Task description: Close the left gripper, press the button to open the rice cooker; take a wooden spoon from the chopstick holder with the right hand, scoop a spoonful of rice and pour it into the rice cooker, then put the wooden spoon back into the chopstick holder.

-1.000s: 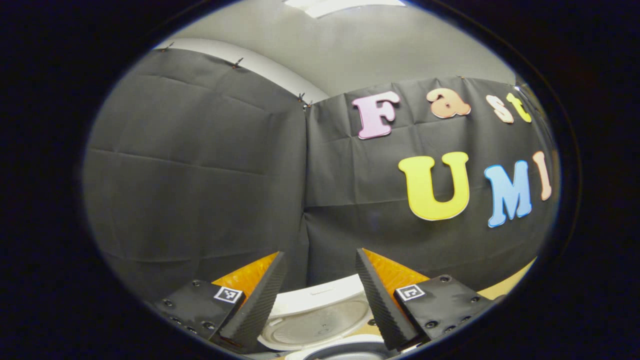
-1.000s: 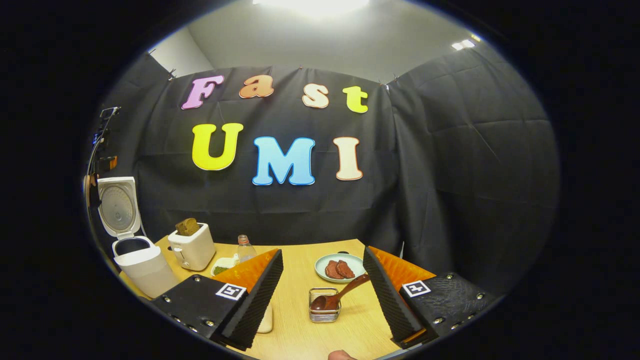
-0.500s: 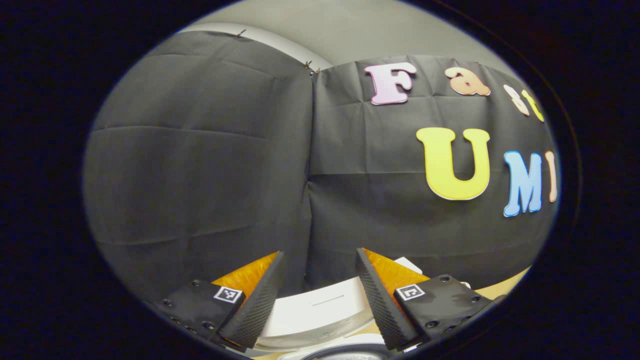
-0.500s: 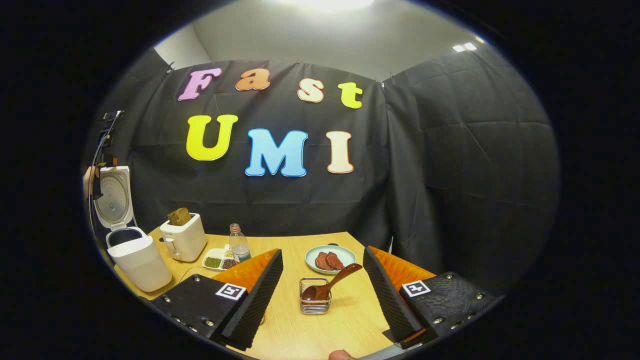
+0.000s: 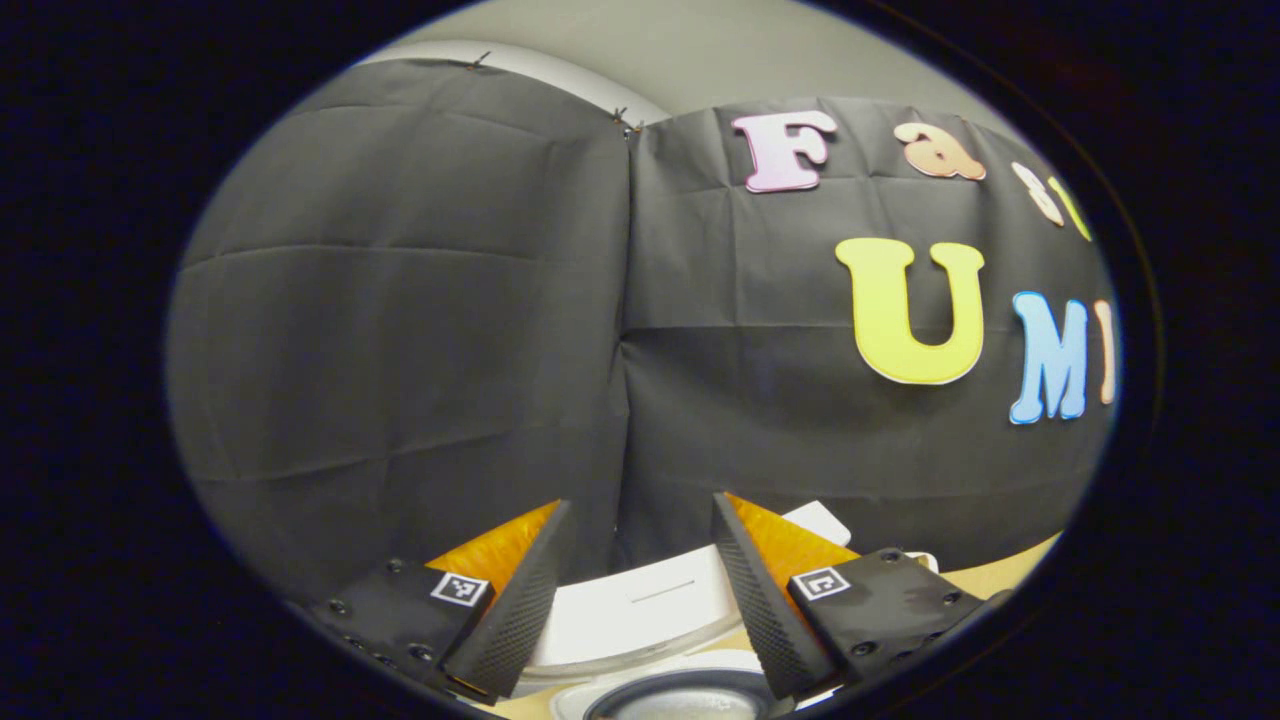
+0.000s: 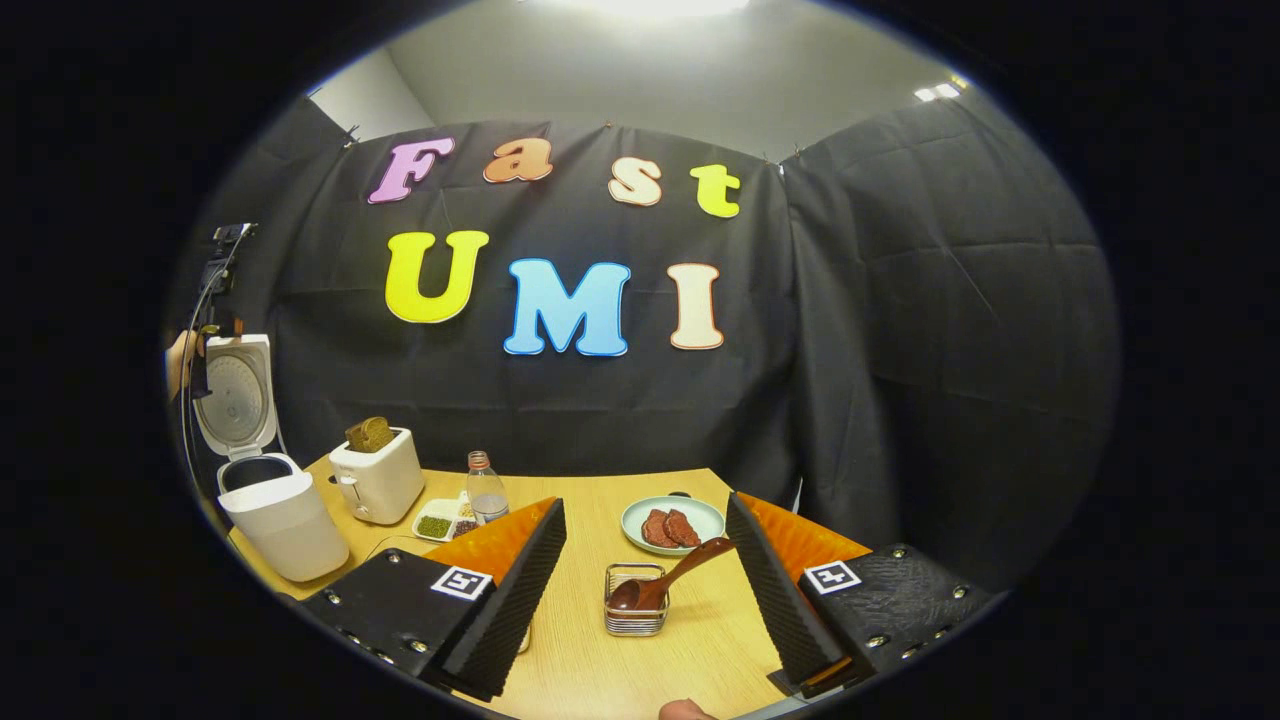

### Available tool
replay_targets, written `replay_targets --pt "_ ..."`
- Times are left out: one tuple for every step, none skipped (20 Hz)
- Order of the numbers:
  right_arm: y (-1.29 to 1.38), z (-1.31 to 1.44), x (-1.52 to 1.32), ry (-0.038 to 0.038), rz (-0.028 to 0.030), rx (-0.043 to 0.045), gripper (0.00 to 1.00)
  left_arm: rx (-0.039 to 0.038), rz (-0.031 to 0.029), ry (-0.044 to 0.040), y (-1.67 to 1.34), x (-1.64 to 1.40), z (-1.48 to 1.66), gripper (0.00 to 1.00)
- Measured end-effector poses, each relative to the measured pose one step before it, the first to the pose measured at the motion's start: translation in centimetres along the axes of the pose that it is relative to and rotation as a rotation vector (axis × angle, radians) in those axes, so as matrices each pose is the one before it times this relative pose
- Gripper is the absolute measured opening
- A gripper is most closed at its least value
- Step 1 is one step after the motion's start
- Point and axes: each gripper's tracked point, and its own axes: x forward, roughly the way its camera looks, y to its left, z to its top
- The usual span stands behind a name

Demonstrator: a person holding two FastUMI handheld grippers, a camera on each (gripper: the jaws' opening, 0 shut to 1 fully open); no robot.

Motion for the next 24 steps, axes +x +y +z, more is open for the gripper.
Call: replay_targets --pt "-0.420 -0.145 0.323 0.00695 0.00378 0.00682 0.98 0.00281 -0.00222 0.00600 -0.376 -0.534 -0.202 0.95" --pt "-0.367 -0.027 0.359 0.00808 0.00607 0.00923 0.98 0.00224 -0.00260 0.00194 -0.285 -0.620 -0.175 0.95" --pt "-0.392 -0.095 0.222 0.00493 0.00507 0.00979 0.98 -0.00230 -0.00225 0.00485 -0.368 -0.598 -0.128 0.94" --pt "-0.504 0.122 0.133 0.00143 0.00391 0.00704 0.98 -0.00241 -0.00137 0.00609 -0.293 -0.458 -0.214 0.94" --pt "-0.478 0.159 0.156 -0.00243 0.00182 0.00120 0.98 -0.00562 -0.00030 0.00595 -0.357 -0.551 -0.214 0.95" --pt "-0.494 0.277 0.207 -0.00622 0.00071 -0.00823 0.98 -0.00155 0.00077 0.00099 -0.272 -0.448 -0.194 0.94" --pt "-0.306 0.222 0.243 -0.00688 0.00195 -0.01335 0.98 0.00437 0.00081 0.00057 -0.382 -0.709 -0.361 0.95" --pt "-0.327 0.191 0.220 -0.00546 0.00404 -0.01086 0.98 0.00319 0.00136 -0.00133 -0.310 -0.609 -0.366 0.95" --pt "-0.201 0.110 0.050 -0.00359 0.00802 -0.00623 0.98 0.00512 0.00328 -0.00056 -0.313 -0.430 -0.133 0.94" --pt "-0.064 0.150 0.076 -0.00292 0.00976 -0.00385 0.97 0.00219 0.00703 -0.00190 -0.147 -0.616 -0.246 0.95" --pt "-0.149 0.042 -0.003 -0.00315 0.00874 -0.00500 0.98 0.00130 0.00626 -0.00224 -0.230 -0.660 -0.351 0.95" --pt "-0.057 0.032 0.013 -0.00211 0.00967 -0.00717 0.98 0.00038 0.00519 0.00034 -0.168 -0.717 -0.315 0.95" --pt "-0.224 -0.055 0.029 0.00001 0.00711 -0.00759 0.98 -0.00171 0.00070 0.00424 -0.238 -0.531 -0.299 0.95" --pt "-0.204 -0.158 -0.040 0.00391 0.00866 -0.00660 0.98 0.00051 0.00067 0.00431 -0.328 -0.525 -0.344 0.95" --pt "-0.270 -0.171 -0.045 0.00411 0.00744 -0.00222 0.98 0.00016 0.00139 0.00584 -0.234 -0.499 -0.223 0.94" --pt "-0.251 -0.042 -0.020 -0.00020 0.00692 0.00199 0.98 -0.00200 0.00005 0.00570 -0.113 -0.321 -0.499 0.95" --pt "-0.245 0.011 0.085 -0.00101 0.00441 0.00267 0.98 -0.00179 -0.00087 0.00656 -0.158 -0.381 -0.379 0.95" --pt "-0.305 -0.036 -0.037 -0.00016 0.00380 0.00183 0.98 0.00042 -0.00066 0.00779 -0.398 -0.350 -0.542 0.96" --pt "-0.303 -0.216 0.011 0.00060 0.00274 0.00104 0.98 0.00356 0.00047 0.00566 -0.210 -0.371 -0.275 0.96" --pt "-0.270 -0.067 0.086 0.00251 0.00371 0.00121 0.98 0.00224 -0.00205 0.00939 0.083 -0.080 -0.191 0.95" --pt "-0.374 -0.162 0.019 0.00262 0.00319 0.00299 0.98 -0.00071 -0.00470 0.01010 -0.296 -0.322 -0.453 0.94" --pt "-0.290 -0.090 0.074 0.00237 0.00311 0.00585 0.98 -0.00306 -0.00496 0.01322 -0.347 -0.638 -0.827 0.95" --pt "-0.242 -0.208 0.097 0.00209 0.00275 0.00680 0.98 -0.00119 -0.00486 0.01284 -0.153 -0.462 -0.571 0.96" --pt "-0.215 -0.209 0.122 0.00330 0.00302 0.00578 0.98 -0.00123 -0.00324 0.01264 -0.122 -0.115 -0.495 0.95"
